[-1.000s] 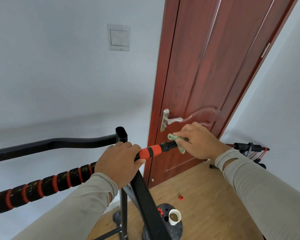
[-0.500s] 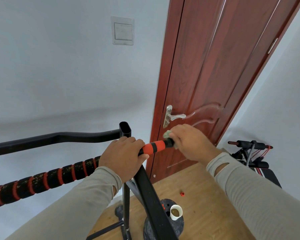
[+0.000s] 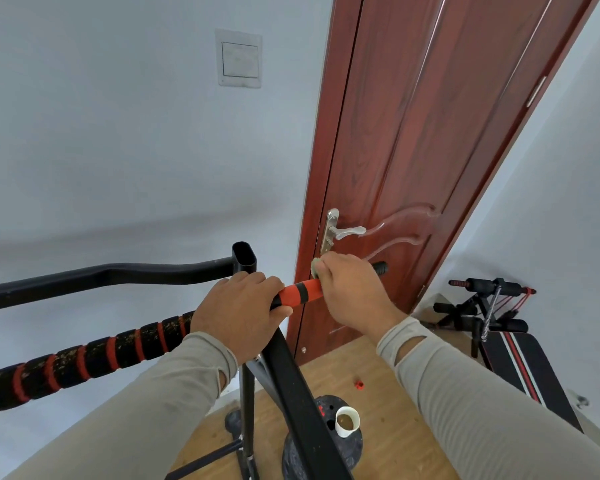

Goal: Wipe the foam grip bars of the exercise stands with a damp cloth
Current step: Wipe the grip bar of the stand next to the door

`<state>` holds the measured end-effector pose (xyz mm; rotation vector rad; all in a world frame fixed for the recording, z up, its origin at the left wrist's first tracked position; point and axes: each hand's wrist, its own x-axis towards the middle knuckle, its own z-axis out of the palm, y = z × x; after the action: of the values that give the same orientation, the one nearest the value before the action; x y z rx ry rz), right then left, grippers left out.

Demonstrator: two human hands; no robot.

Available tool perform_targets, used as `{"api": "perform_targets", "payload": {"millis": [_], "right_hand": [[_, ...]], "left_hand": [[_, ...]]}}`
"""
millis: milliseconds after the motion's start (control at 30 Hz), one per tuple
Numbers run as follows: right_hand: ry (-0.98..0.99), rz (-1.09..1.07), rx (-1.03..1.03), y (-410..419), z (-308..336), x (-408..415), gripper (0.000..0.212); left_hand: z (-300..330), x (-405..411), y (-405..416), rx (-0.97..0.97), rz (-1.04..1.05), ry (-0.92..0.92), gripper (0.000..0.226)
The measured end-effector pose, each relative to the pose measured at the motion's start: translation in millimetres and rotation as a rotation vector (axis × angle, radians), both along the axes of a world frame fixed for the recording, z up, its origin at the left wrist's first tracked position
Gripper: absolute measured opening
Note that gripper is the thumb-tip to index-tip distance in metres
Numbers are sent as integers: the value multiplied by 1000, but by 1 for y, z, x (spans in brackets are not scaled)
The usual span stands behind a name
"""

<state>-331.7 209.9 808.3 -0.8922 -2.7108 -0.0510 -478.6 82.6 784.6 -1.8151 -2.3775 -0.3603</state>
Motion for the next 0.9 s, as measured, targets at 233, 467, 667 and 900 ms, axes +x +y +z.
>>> {"api": "perform_targets", "payload": {"millis": [233, 467, 667, 900], "right_hand": [[-164, -143, 199, 54, 4, 55, 17], [54, -37, 44, -6, 0, 31, 18], [-156, -95, 39, 28, 10, 41, 19], [22, -415, 174, 42, 21, 59, 13]], "left_hand": [[2, 1, -1, -1, -10, -1, 39], [2, 1, -1, 15, -10, -8, 38], [1, 0, -1, 23, -20, 10, 38], [1, 0, -1, 27, -19, -4, 38]]}}
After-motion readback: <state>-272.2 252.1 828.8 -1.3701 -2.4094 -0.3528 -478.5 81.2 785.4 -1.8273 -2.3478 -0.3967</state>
